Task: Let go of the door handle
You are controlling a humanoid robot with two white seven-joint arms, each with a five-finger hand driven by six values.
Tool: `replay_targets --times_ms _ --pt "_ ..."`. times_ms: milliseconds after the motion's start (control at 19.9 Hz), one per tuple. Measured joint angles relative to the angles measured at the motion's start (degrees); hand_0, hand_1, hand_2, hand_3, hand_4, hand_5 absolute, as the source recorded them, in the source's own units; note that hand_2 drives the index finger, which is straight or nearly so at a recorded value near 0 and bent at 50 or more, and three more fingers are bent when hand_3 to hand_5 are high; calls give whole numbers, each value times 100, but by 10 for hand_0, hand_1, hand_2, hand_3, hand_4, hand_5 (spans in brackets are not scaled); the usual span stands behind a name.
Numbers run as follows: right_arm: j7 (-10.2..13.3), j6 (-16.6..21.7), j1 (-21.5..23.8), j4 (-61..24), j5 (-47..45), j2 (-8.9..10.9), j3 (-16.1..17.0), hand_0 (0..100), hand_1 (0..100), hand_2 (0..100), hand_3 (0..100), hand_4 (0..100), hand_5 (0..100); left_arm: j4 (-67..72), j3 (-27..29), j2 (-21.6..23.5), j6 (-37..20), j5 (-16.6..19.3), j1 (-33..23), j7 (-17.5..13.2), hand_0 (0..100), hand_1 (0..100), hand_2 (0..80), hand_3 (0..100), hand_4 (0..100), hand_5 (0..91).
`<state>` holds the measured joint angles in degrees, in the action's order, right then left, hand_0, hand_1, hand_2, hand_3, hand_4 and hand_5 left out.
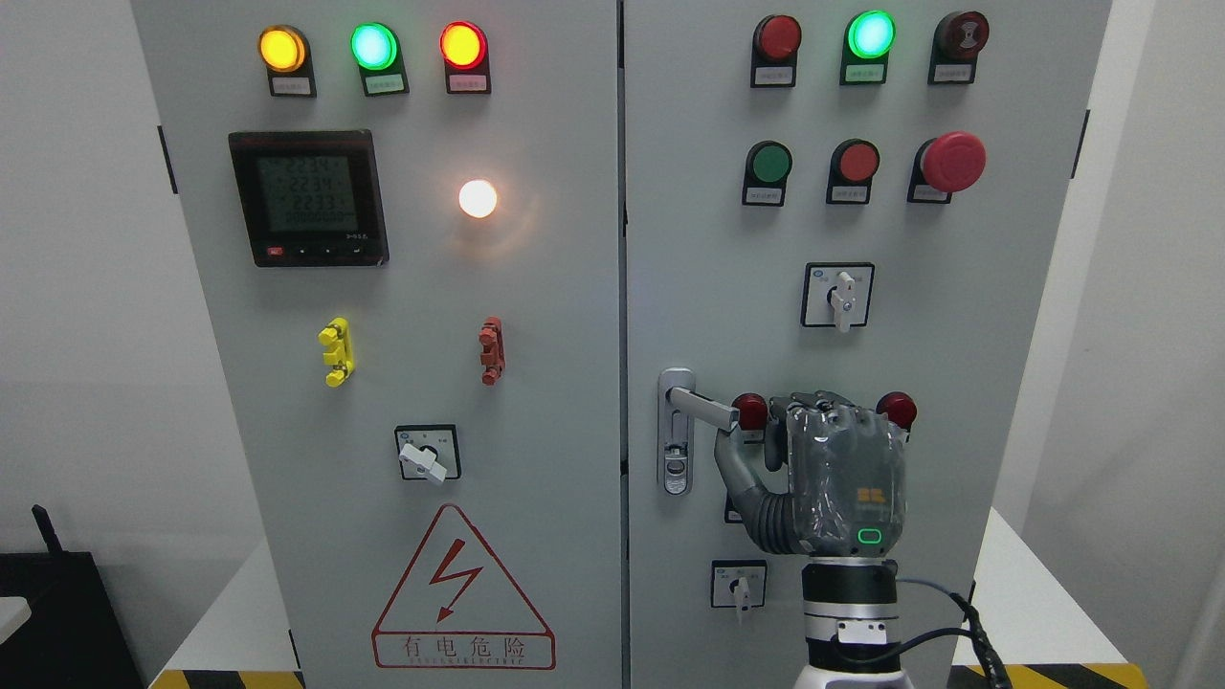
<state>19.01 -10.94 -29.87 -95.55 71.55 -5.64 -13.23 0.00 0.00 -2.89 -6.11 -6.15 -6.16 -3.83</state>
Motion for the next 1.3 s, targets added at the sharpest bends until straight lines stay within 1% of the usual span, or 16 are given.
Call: replay_targets --times_ms 251,451,702,953,1153,1303 --pt "-9 16 41 -12 0 7 -35 485 535 957 1000 911 986 0 0 1 0 0 2 0 120 389 0 0 0 0" --pt "105 64 105 -32 -1 14 -96 488 535 960 1000 913 986 0 0 1 0 0 2 0 120 389 0 0 0 0" --pt "187 177 184 -75 -1 41 -188 495 534 963 1000 915 986 0 0 1 0 0 2 0 120 389 0 0 0 0" --pt "243 262 299 -141 -1 132 -242 499 532 965 1000 916 985 0 0 1 0 0 2 0 120 389 0 0 0 0" --pt "310 294 354 -234 -2 259 -265 509 518 957 1000 919 988 0 0 1 0 0 1 0 120 389 0 0 0 0" --pt "394 463 412 -301 -9 331 -267 524 498 974 1000 929 984 0 0 1 0 0 1 0 120 389 0 0 0 0"
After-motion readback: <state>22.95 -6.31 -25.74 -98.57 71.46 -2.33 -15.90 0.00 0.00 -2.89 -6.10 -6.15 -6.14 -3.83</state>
